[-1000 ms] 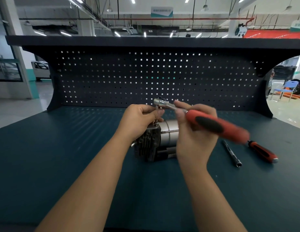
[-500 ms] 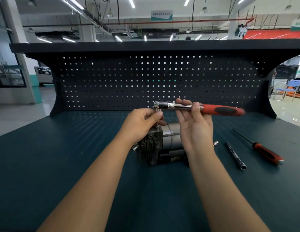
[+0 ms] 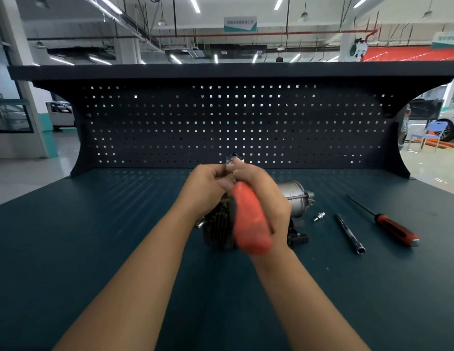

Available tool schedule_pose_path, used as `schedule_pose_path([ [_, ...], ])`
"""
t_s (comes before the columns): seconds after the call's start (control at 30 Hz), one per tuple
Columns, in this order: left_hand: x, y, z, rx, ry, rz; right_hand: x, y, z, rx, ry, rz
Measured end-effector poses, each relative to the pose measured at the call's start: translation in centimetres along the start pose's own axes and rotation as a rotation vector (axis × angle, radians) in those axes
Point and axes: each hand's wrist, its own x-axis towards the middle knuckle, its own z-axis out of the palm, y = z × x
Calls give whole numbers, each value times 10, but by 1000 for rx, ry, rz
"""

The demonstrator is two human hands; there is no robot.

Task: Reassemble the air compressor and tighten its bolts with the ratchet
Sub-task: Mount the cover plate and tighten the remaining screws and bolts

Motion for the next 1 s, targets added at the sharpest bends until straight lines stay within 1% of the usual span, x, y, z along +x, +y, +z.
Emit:
schedule_pose_path([
  [0.03, 0, -1, 0, 24, 28, 17, 5, -5, 0, 182, 32, 142],
  [0.07, 0, 0, 1, 45, 44, 28, 9, -7, -1, 375, 121, 220],
  [0.1, 0, 0, 1, 55, 44, 26, 15, -9, -3, 492, 217, 257],
  [0.13, 2, 0, 1, 62, 36, 14, 23, -6, -5, 507, 309, 294],
  [0.17, 3, -1, 0, 67, 30, -3, 31, -3, -7, 537, 352, 351],
  [0.2, 4, -1, 0, 64, 24, -11, 39, 7, -9, 618, 390, 463],
  [0.23, 5, -2, -1, 67, 22, -11, 49, 16, -11, 764, 406, 633],
  [0.3, 3, -1, -1, 113, 9, 21, 67, 32, -13, 1154, 458, 999],
  [0.33, 3, -1, -1, 133, 3, 32, 71, 37, -13, 1336, 491, 1098],
  [0.37, 3, 0, -1, 142, 0, 37, 73, 40, -12, 1426, 523, 1147],
  [0.4, 3, 0, -1, 149, -1, 39, 72, 41, -10, 1453, 546, 1152],
  [0.47, 4, 0, -1, 158, 1, 41, 69, 39, -9, 1443, 540, 1076],
  [0.53, 5, 0, -1, 161, 7, 42, 61, 31, -9, 1341, 513, 915],
  [0.63, 4, -3, 0, 77, 16, 12, 44, 13, -7, 1074, 500, 624],
  [0.73, 2, -5, 0, 45, 56, 29, 26, 1, 1, 774, 436, 359],
  [0.8, 1, -6, 1, 25, 69, 33, 16, 0, 3, 642, 407, 213],
  [0.9, 1, -4, 3, -41, 103, 7, 7, 3, 9, 515, 340, -18],
  [0.93, 2, -5, 4, -28, 123, 2, 5, 6, 13, 486, 311, -65],
  [1.0, 3, -5, 4, 9, 140, -8, 2, 12, 13, 437, 217, -80],
])
